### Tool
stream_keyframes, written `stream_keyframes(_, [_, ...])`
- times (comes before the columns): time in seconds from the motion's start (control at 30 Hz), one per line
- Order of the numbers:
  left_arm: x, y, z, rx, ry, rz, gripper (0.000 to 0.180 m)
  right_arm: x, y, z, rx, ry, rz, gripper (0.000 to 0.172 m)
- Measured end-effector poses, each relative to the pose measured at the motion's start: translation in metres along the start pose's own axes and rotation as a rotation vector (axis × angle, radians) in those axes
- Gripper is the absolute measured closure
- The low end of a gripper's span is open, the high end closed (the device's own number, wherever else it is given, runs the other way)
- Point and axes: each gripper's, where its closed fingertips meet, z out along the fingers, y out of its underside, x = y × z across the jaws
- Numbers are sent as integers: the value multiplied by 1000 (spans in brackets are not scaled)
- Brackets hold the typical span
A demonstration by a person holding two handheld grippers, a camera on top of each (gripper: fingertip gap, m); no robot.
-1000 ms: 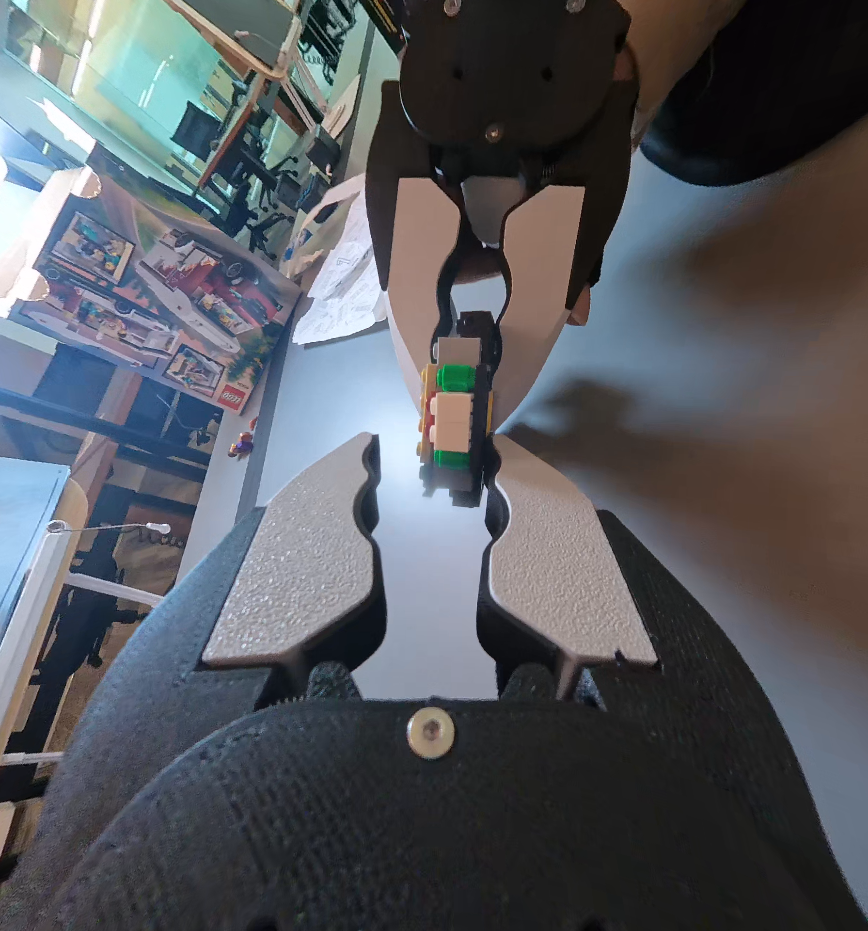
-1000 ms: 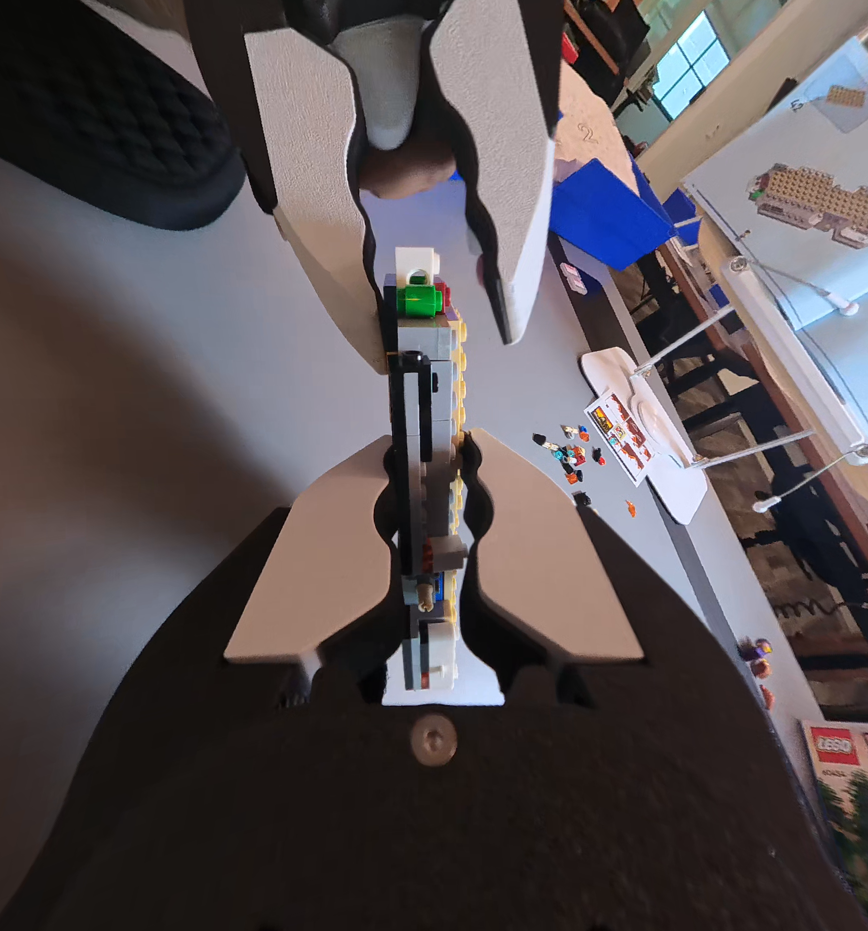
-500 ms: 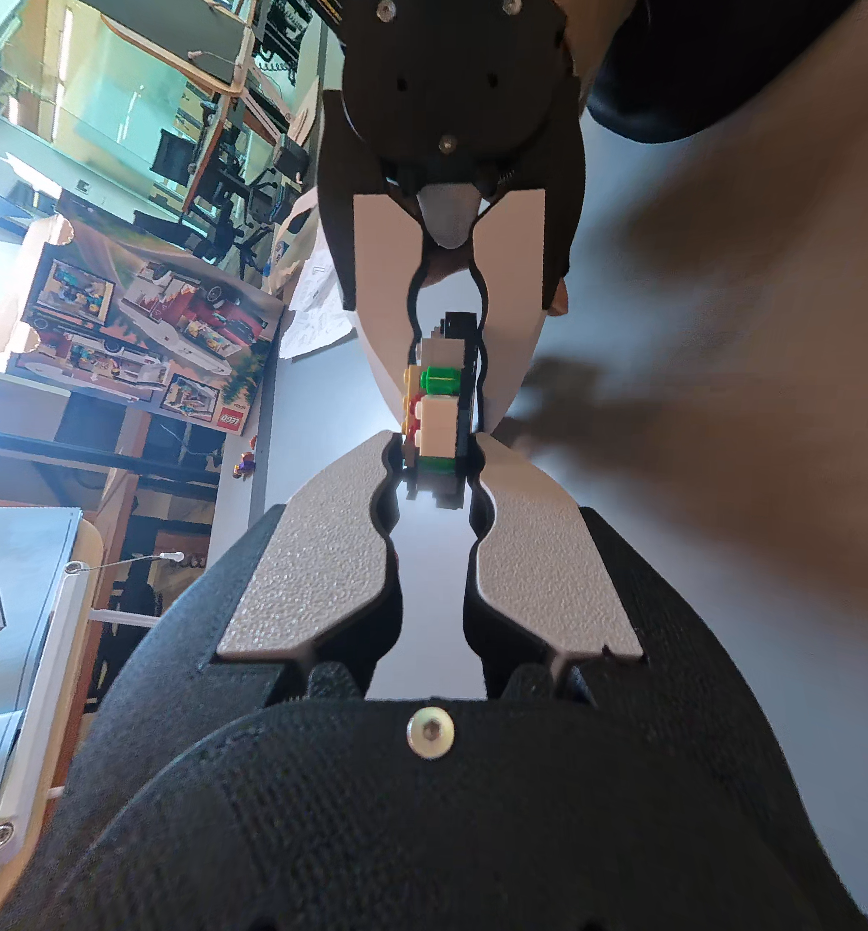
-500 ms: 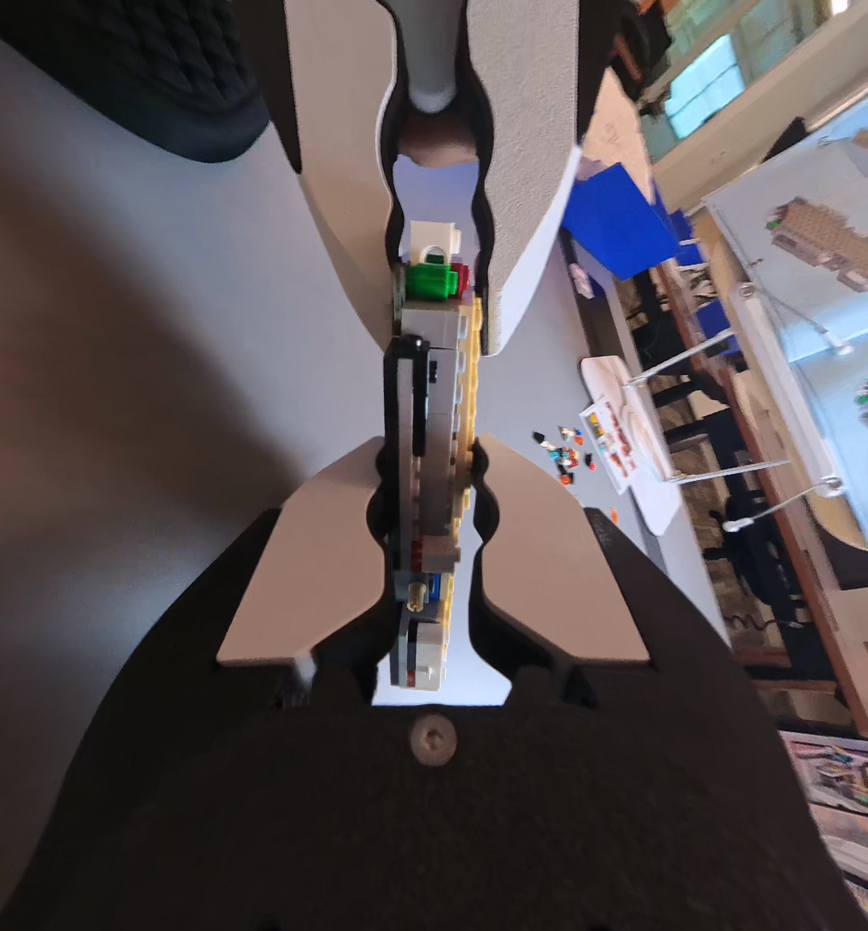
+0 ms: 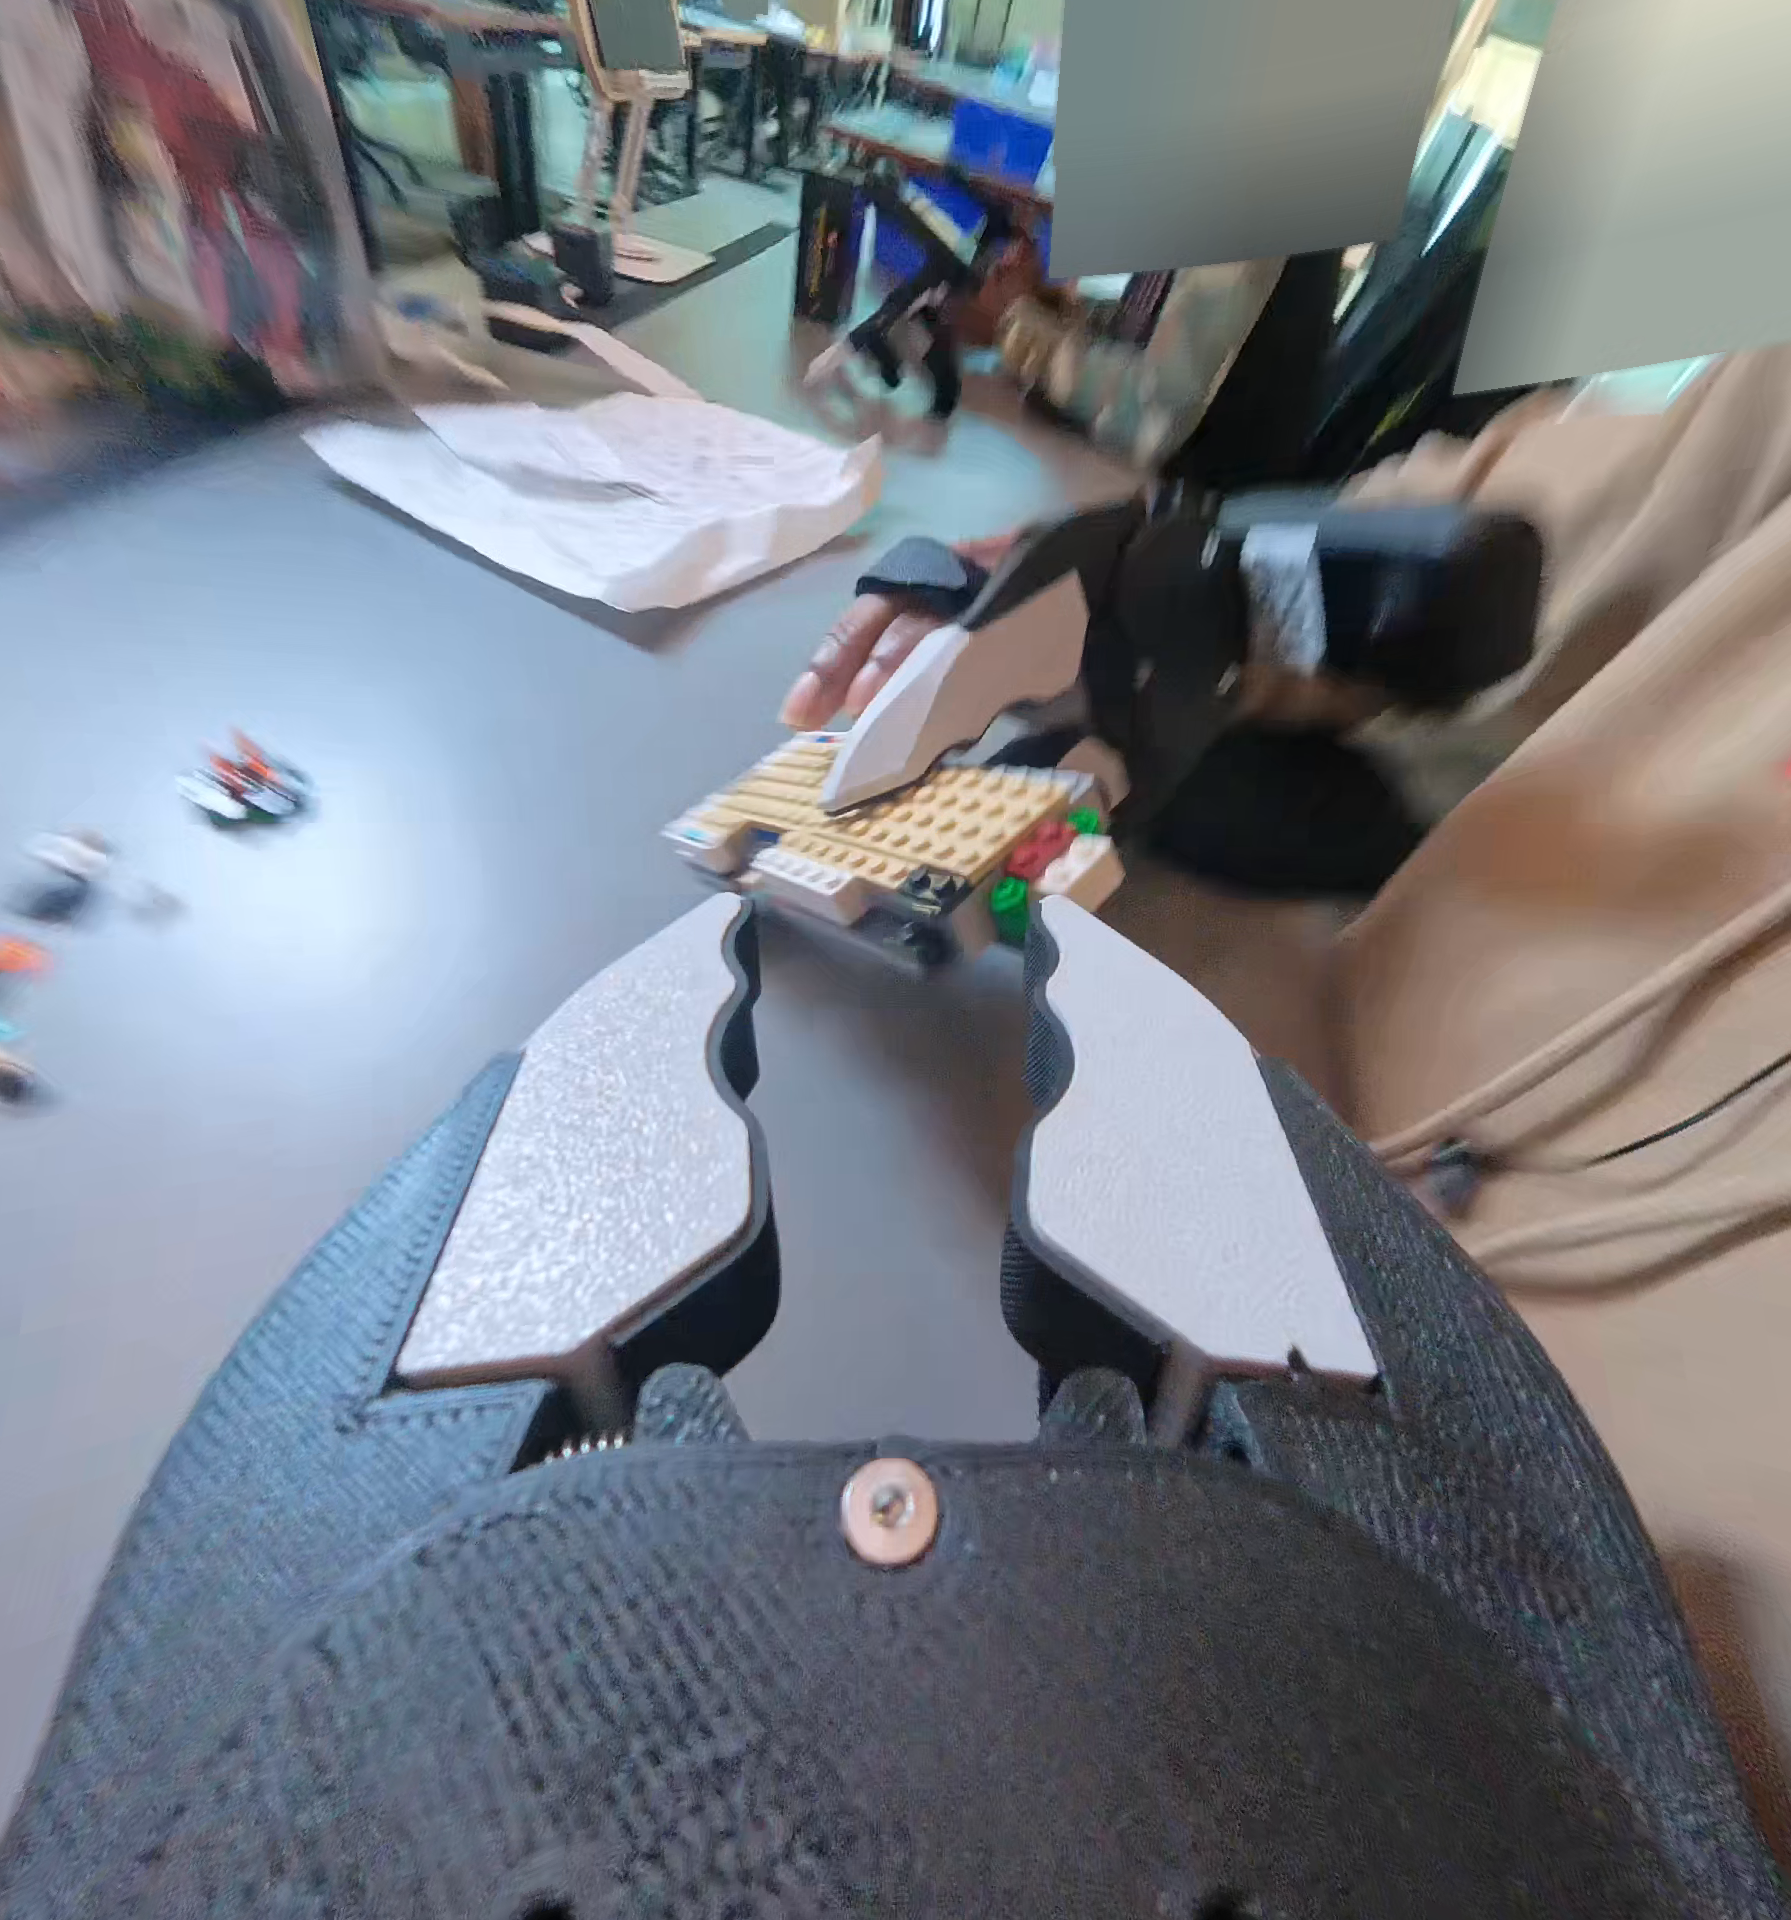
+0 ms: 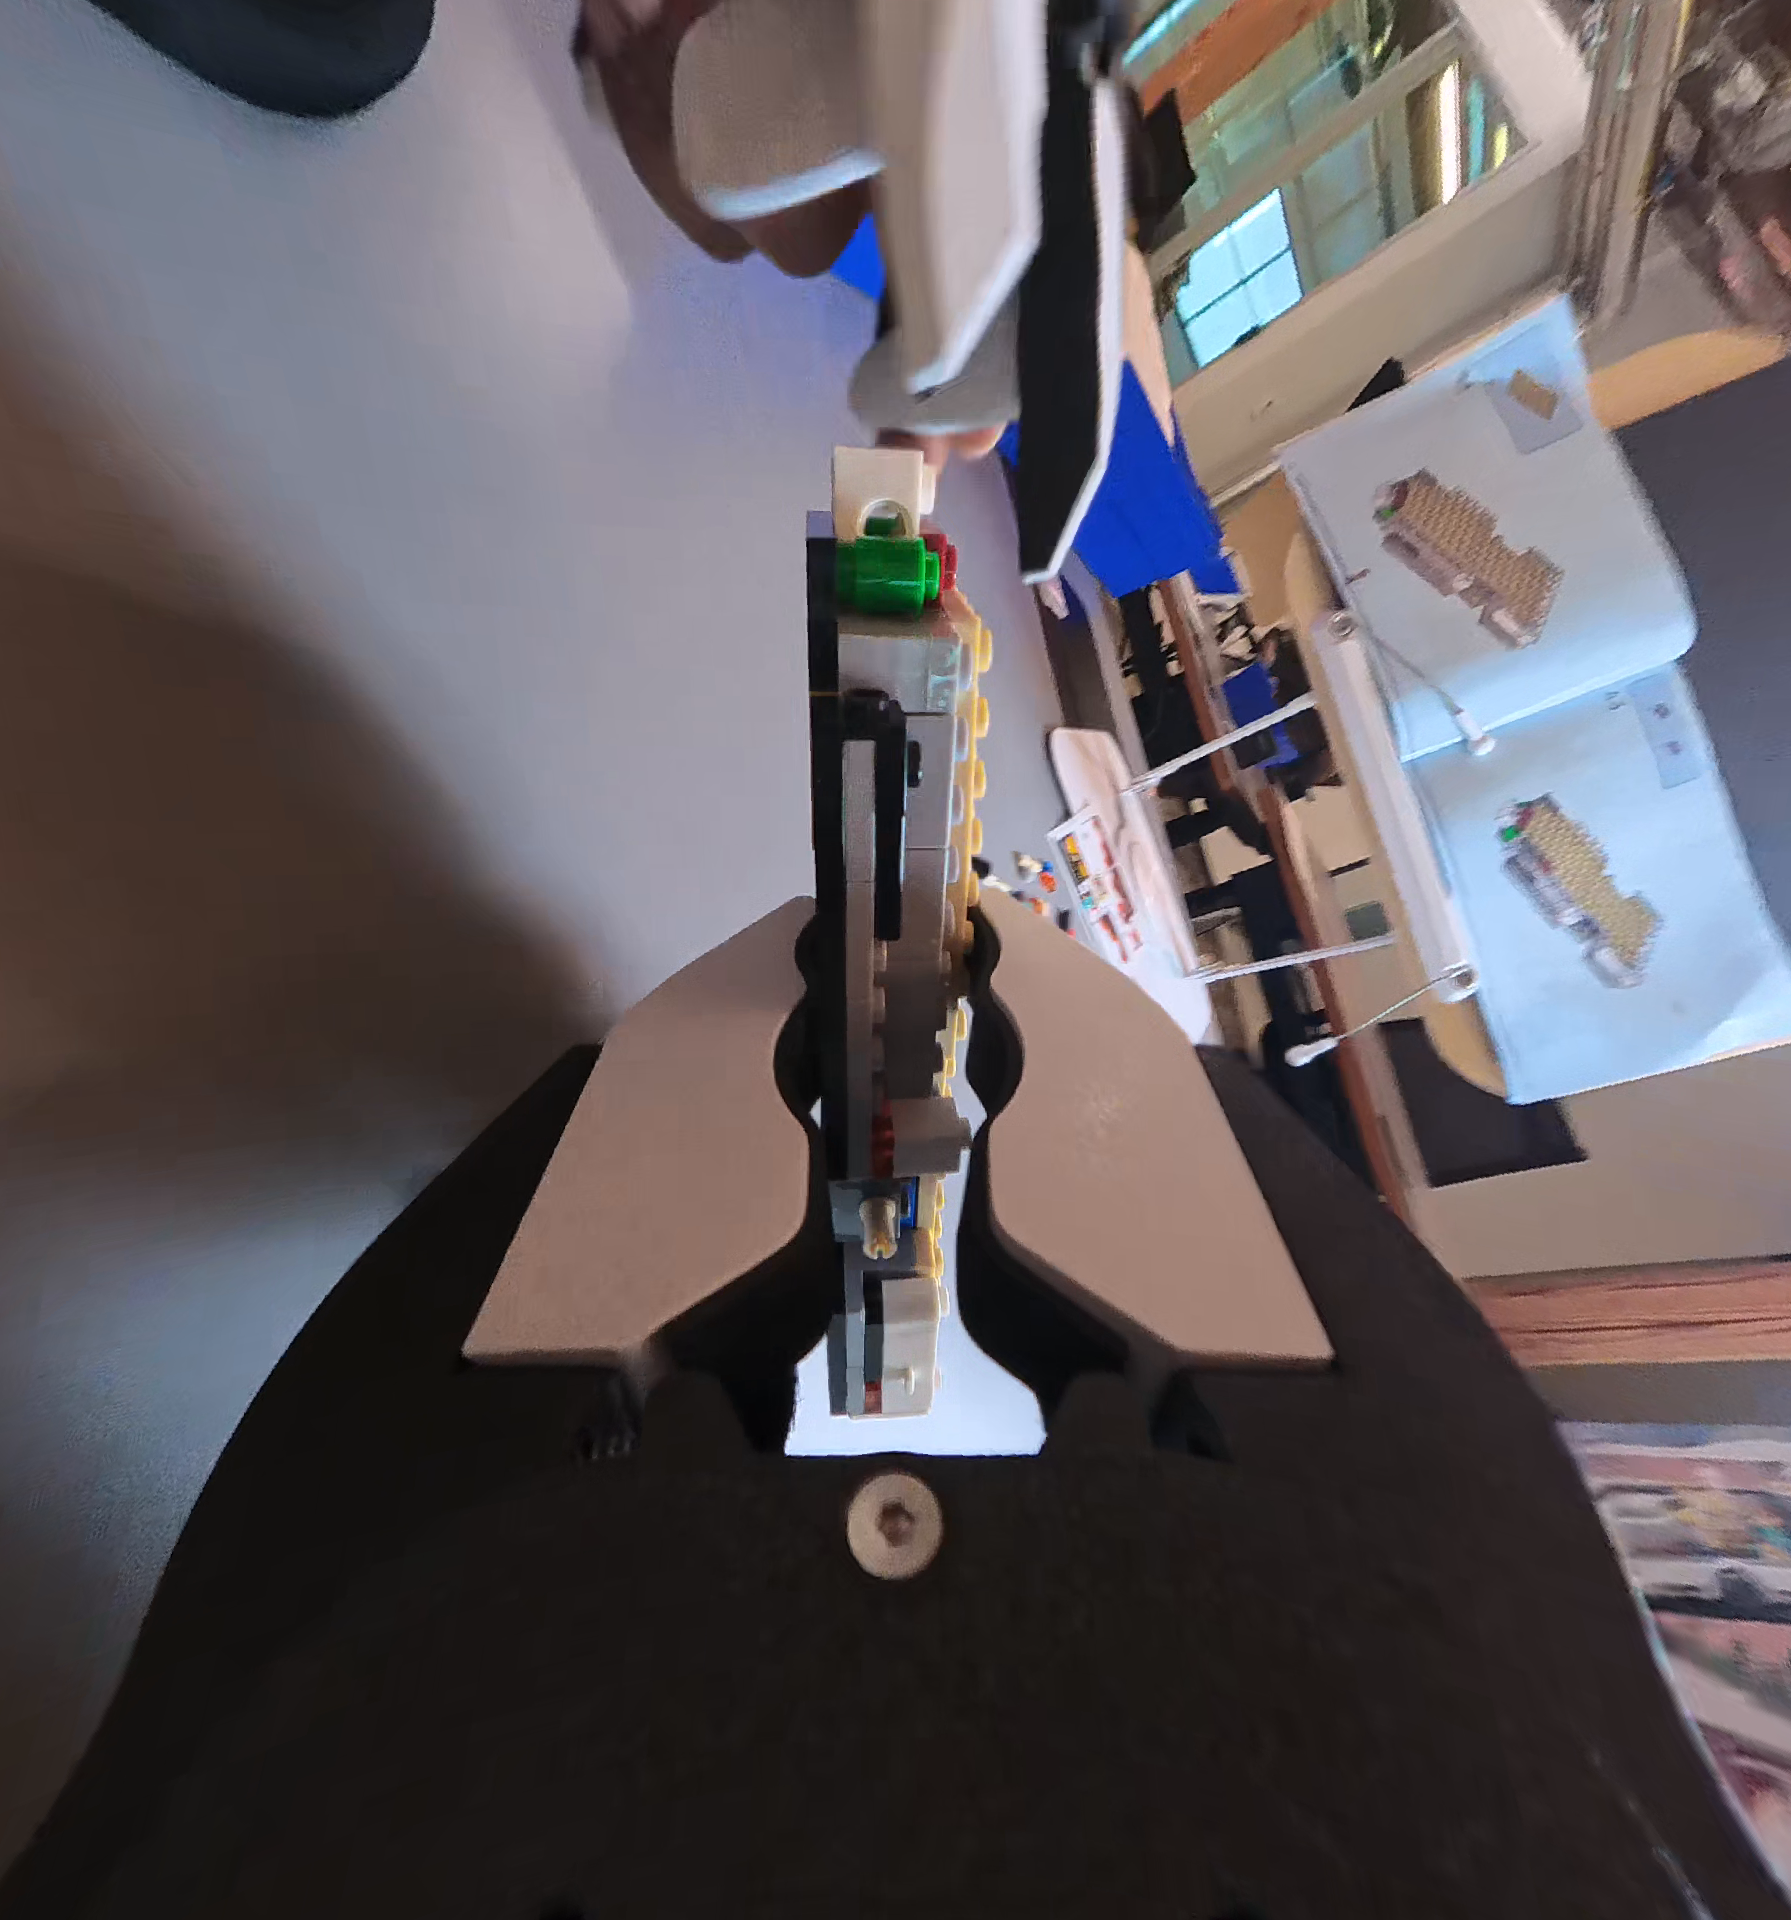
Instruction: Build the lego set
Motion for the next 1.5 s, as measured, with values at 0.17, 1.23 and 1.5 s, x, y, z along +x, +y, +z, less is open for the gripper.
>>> stream_keyframes(0.17, [-10,1,17,109,237,-701,128,5,-4,1,27,67,-294,148])
stream_keyframes(1.23, [-6,-12,29,231,153,-480,151,35,-16,-13,309,-471,1646,112])
stream_keyframes(1.5, [1,-14,28,212,25,-215,151,45,-49,6,442,-518,1564,144])
